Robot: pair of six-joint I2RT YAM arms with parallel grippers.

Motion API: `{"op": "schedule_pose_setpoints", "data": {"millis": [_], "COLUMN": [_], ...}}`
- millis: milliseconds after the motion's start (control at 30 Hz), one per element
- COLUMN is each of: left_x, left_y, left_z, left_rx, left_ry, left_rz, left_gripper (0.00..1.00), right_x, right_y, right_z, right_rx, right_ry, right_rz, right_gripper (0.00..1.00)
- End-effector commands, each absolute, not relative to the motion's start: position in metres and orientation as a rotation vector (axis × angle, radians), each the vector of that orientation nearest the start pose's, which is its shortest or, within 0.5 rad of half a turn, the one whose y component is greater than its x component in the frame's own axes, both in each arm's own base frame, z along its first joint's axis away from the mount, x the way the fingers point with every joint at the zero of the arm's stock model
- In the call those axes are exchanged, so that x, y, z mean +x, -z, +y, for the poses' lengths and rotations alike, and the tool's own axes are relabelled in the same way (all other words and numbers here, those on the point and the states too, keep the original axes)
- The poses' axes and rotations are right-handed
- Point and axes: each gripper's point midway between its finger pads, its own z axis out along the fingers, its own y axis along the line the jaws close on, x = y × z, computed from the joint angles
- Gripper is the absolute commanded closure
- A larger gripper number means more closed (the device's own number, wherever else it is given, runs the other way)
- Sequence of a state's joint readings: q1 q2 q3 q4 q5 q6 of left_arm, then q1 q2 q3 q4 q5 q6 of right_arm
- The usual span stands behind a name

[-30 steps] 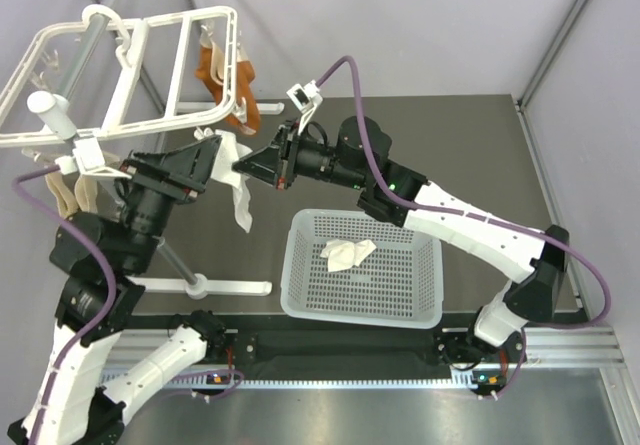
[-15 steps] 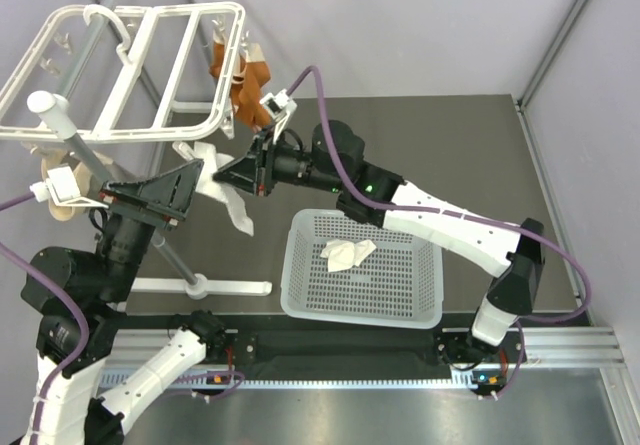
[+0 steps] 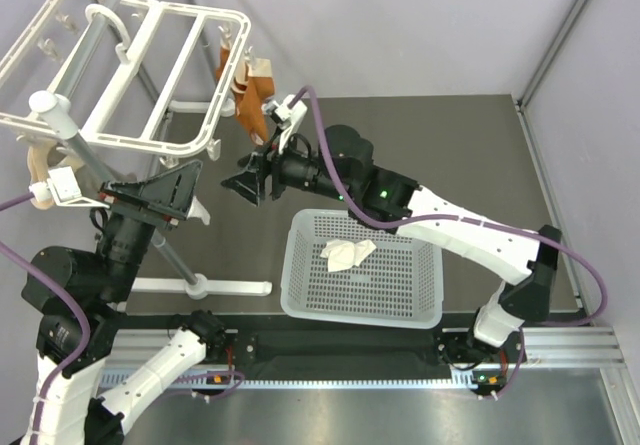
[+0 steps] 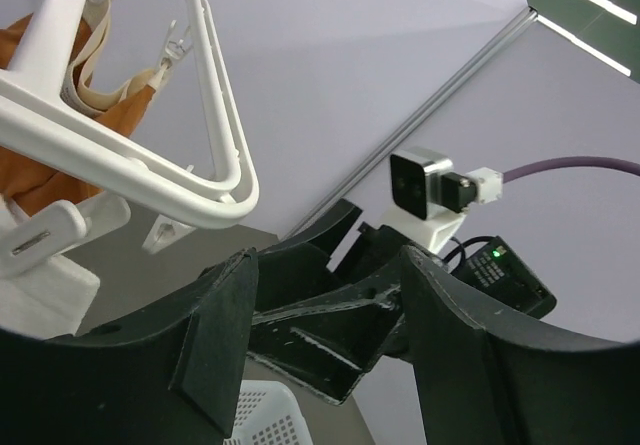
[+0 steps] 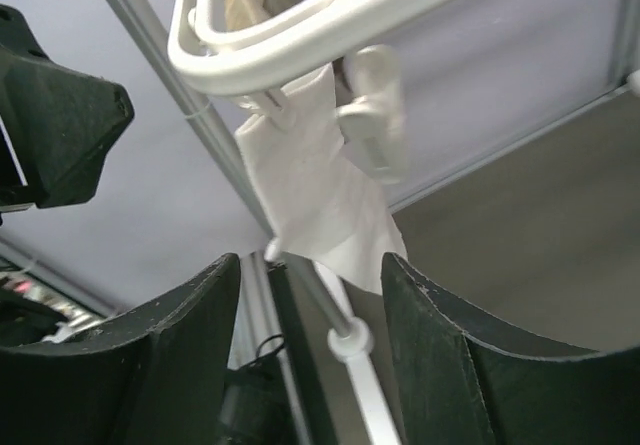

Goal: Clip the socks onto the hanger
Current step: Clamp the sock onto the hanger, then open the clamp at the hanger.

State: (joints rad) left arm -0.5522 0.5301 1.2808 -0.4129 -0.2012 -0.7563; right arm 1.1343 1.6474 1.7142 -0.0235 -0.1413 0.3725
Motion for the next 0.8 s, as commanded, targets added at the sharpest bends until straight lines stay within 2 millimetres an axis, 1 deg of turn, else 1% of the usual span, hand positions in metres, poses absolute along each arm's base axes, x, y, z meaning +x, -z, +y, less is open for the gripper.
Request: {"op": "schedule_pose_setpoints", "data": {"millis": [0, 67, 100, 133, 167, 233, 267, 467, 533, 567, 600, 667, 700, 733, 767], "left_x": [0.146, 0.146, 0.147, 0.147, 0.148, 0.148, 0.147, 0.145, 0.143, 0.143, 0.141, 0.139, 0.138, 0.137, 0.137], "left_y": [-0.53, -0.529, -0.528, -0.528, -0.527, -0.526, -0.527, -0.526, -0.525, -0.524, -0.525, -0.525, -0.526, -0.525, -0.525], "left_z": [-0.08, -0.081, -0.081, -0.081, -0.082, -0.082, -0.082, -0.078, -0.077, -0.076, -0.075, -0.073, -0.072, -0.072, -0.07], "left_rx": [-0.306, -0.304, -0.306, -0.308, -0.309, -0.311, -0.311, -0.318, -0.32, -0.324, -0.322, -0.324, -0.326, -0.326, -0.331], "left_ry": [1.009, 1.012, 1.013, 1.015, 1.015, 1.02, 1.02, 1.012, 1.01, 1.005, 1.009, 1.004, 1.004, 1.002, 0.998], "left_rz": [1.207, 1.209, 1.214, 1.214, 1.217, 1.218, 1.217, 1.218, 1.221, 1.224, 1.222, 1.223, 1.219, 1.225, 1.222], "left_gripper": [0.37, 0.37, 0.37, 0.37, 0.37, 0.37, 0.37, 0.37, 0.37, 0.37, 0.37, 0.37, 0.37, 0.37, 0.37], "right_x": [0.202, 0.206, 0.207, 0.203, 0.203, 0.201, 0.205, 0.21, 0.212, 0.216, 0.217, 0.221, 0.221, 0.219, 0.219], "right_y": [-0.462, -0.465, -0.462, -0.469, -0.465, -0.465, -0.459, -0.459, -0.461, -0.457, -0.463, -0.461, -0.467, -0.469, -0.466], "right_z": [0.46, 0.456, 0.457, 0.46, 0.464, 0.47, 0.475, 0.494, 0.498, 0.502, 0.503, 0.508, 0.509, 0.511, 0.515], "right_rx": [-0.729, -0.763, -0.791, -0.819, -0.872, -0.928, -0.946, -0.949, -0.936, -0.935, -0.922, -0.914, -0.905, -0.912, -0.918], "right_ry": [-1.099, -1.05, -1.034, -1.042, -1.009, -0.989, -0.963, -0.964, -0.967, -0.962, -0.962, -0.959, -0.963, -0.972, -0.98], "right_rz": [1.372, 1.317, 1.305, 1.245, 1.204, 1.142, 1.13, 1.031, 1.014, 1.018, 1.002, 0.999, 0.98, 0.969, 0.97], "right_gripper": [0.4, 0.36, 0.34, 0.31, 0.26, 0.23, 0.22, 0.21, 0.2, 0.2, 0.21, 0.21, 0.22, 0.23, 0.23]}}
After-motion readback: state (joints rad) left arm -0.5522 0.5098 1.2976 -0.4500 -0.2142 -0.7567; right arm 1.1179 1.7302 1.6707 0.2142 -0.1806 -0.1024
